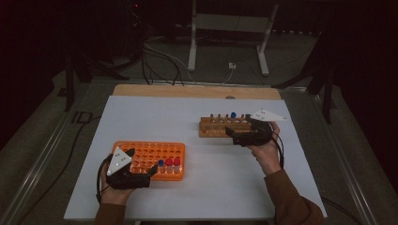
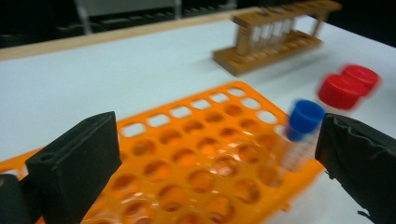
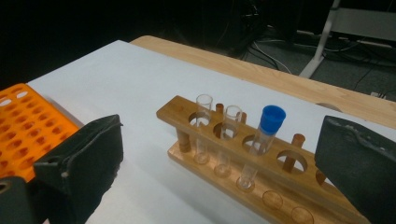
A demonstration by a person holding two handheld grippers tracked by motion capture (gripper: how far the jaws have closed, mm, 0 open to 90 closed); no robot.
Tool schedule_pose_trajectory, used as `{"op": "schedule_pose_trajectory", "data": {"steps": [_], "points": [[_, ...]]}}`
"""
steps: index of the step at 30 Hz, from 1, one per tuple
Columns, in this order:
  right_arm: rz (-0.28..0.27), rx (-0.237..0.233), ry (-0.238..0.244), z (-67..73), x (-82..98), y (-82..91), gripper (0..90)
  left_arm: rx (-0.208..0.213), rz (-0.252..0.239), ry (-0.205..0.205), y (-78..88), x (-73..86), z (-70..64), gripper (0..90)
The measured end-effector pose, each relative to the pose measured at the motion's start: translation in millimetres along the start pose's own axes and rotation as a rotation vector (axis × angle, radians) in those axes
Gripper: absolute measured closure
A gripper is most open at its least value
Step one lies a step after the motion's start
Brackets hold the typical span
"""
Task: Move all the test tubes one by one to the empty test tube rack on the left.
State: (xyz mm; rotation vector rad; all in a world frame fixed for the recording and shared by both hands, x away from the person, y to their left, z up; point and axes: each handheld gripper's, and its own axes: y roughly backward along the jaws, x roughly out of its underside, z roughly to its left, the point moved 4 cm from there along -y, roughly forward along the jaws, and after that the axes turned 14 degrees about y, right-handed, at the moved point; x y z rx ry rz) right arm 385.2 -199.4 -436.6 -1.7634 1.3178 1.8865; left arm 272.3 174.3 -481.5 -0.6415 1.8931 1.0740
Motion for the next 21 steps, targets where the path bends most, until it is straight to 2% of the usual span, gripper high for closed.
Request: {"op": "schedule_pose_trajectory", "data": {"steps": [4,9,11,13,18,21], "points": [[0.004,0.018,0.002,-5.9,-1.8,-5.3,5.0,-0.02,-0.024,0.013,2.7,-2.8,3.8,0.6],[0.031,0.039,-0.017,-12.2,2.6,-16.0,19.5,-0.018,-0.026,0.032,1.5,-2.2,6.1,1.2],[0.041,0.04,-0.004,-13.1,5.4,-20.6,35.1,-0.02,-0.034,0.035,2.1,-2.6,6.3,1.2],[0.051,0.058,0.008,-14.3,7.4,-25.0,42.0,-0.023,-0.042,0.037,2.9,-2.8,6.9,1.1],[0.063,0.086,-0.004,-19.4,11.1,-34.3,52.7,-0.032,-0.047,0.048,3.1,-2.5,8.5,1.1],[0.079,0.101,-0.018,-22.0,15.4,-40.2,55.5,-0.032,-0.047,0.051,2.8,-1.9,8.6,1.1]]}}
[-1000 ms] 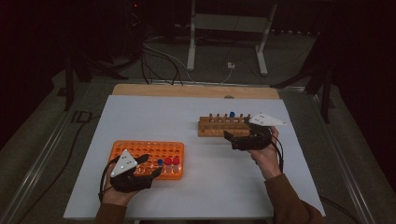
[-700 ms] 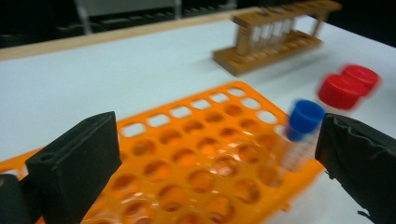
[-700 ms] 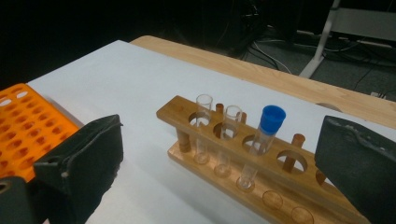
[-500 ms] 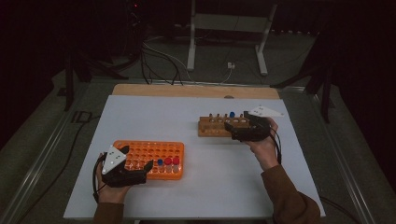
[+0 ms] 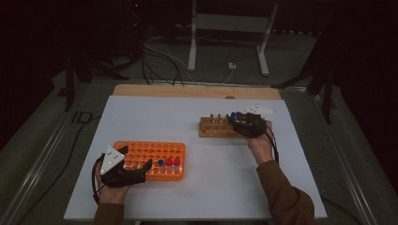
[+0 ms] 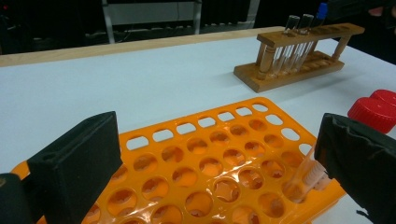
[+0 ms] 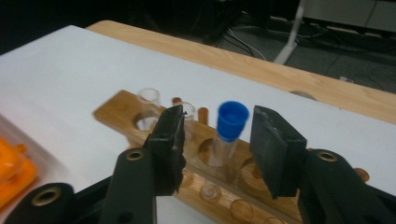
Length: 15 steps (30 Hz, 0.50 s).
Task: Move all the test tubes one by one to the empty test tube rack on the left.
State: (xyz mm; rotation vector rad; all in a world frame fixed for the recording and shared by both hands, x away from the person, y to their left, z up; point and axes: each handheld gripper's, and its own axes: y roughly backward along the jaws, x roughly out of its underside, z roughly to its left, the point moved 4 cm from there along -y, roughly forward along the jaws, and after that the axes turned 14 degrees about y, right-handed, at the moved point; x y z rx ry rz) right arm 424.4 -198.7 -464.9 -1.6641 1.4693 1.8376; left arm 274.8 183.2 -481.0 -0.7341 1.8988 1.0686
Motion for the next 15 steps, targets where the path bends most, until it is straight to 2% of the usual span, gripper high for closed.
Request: {"op": "schedule_pose_trajectory", "data": {"steps": [2,6,9,13,15], "points": [[0.006,-0.001,-0.021,-2.0,1.8,-3.7,58.0,0.001,0.0,0.0,-0.3,0.2,-0.4,1.1],[0.019,0.0,-0.03,-3.8,4.5,-12.0,63.4,0.001,0.003,-0.003,-0.9,0.7,-0.9,1.1],[0.027,-0.018,-0.049,-3.5,7.5,-17.5,68.2,0.0,0.004,-0.004,-1.0,0.9,-1.2,1.1],[0.036,-0.015,-0.04,-1.4,9.0,-21.8,75.3,0.002,0.009,-0.004,-1.6,1.5,-1.3,1.1],[0.036,-0.011,-0.041,-1.0,8.8,-22.4,75.7,-0.001,0.009,-0.005,-1.7,1.6,-1.5,1.2]]}}
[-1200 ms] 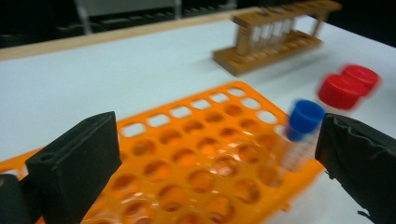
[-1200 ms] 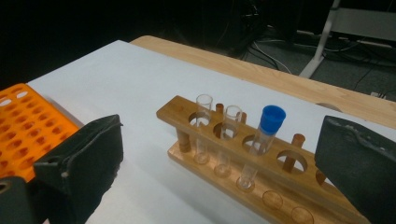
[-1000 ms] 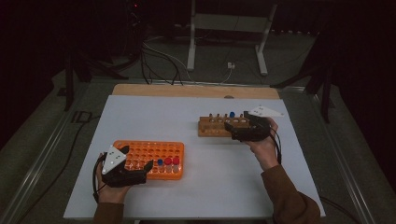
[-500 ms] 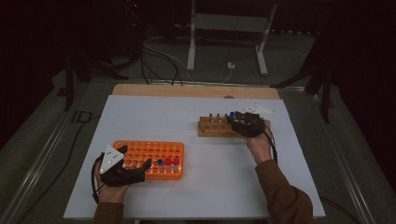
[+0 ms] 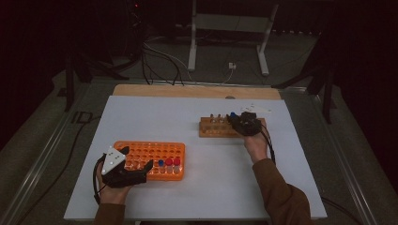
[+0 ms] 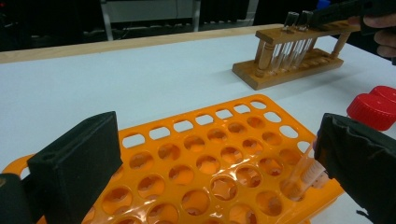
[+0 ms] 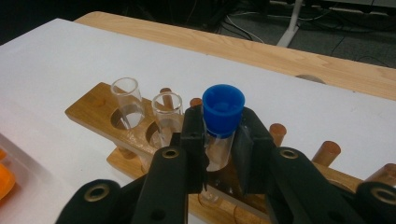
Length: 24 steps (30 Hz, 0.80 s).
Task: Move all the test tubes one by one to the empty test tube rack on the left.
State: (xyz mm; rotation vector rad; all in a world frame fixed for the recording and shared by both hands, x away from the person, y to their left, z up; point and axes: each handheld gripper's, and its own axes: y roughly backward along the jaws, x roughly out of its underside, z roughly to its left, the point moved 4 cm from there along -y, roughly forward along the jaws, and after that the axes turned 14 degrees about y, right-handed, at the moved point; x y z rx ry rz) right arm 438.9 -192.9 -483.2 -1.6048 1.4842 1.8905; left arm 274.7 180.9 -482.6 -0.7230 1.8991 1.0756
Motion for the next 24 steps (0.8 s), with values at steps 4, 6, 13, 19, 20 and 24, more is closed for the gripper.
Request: {"op": "schedule_pose_trajectory", "data": {"steps": [4,6,13,19,20,24], "points": [[-0.001,0.01,0.017,2.8,-0.3,-0.3,75.9,0.001,0.002,0.003,-0.1,0.2,0.1,1.2],[0.002,0.009,0.022,4.8,-0.6,-0.2,76.1,0.001,0.002,0.003,0.0,0.3,0.1,1.2],[0.015,0.016,0.031,4.5,-1.4,0.9,76.4,0.0,0.002,0.005,-0.8,0.8,-0.3,1.1],[-0.009,0.021,0.02,2.3,-7.3,8.9,76.4,-0.001,0.001,0.009,-1.0,1.0,-0.1,1.2],[-0.016,0.022,0.022,1.6,-9.5,10.9,76.4,0.0,0.001,0.009,-1.0,1.1,-0.3,1.2],[-0.042,0.031,0.024,0.8,-20.0,20.8,76.4,0.0,0.002,0.008,-1.1,1.2,-0.5,1.2]]}}
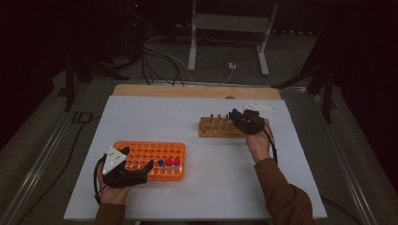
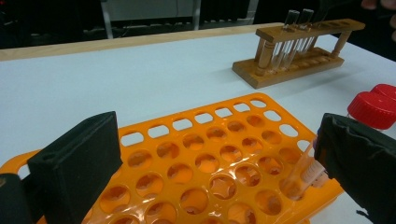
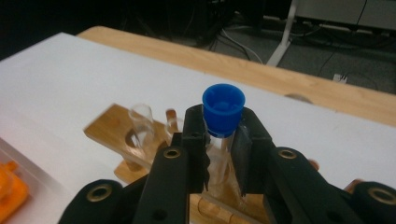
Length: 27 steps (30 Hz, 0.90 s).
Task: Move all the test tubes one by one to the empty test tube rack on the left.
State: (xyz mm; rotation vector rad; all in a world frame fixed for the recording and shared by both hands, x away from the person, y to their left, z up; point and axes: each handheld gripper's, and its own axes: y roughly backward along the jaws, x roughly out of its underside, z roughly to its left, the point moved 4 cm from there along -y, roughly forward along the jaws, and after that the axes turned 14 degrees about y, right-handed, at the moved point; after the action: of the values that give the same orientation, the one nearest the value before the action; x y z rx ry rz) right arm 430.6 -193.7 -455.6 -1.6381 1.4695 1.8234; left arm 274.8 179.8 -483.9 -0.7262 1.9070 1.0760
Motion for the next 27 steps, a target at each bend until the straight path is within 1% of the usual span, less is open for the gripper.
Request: {"op": "schedule_pose_trajectory", "data": {"steps": [3,15,21,27], "points": [[-0.014,0.007,0.022,-0.4,-7.7,6.1,76.4,0.0,-0.002,0.002,0.2,-0.1,0.1,1.1],[-0.073,0.006,0.034,-2.5,-29.3,30.6,76.4,-0.001,0.002,0.0,-0.5,0.4,-0.5,1.1],[-0.095,-0.019,0.045,2.9,-35.0,40.0,76.4,0.0,0.003,0.001,-1.1,0.5,-0.9,1.1],[-0.102,-0.065,0.039,12.1,-34.8,43.1,76.4,0.0,-0.001,-0.002,-1.7,-0.6,-1.7,1.1]]}}
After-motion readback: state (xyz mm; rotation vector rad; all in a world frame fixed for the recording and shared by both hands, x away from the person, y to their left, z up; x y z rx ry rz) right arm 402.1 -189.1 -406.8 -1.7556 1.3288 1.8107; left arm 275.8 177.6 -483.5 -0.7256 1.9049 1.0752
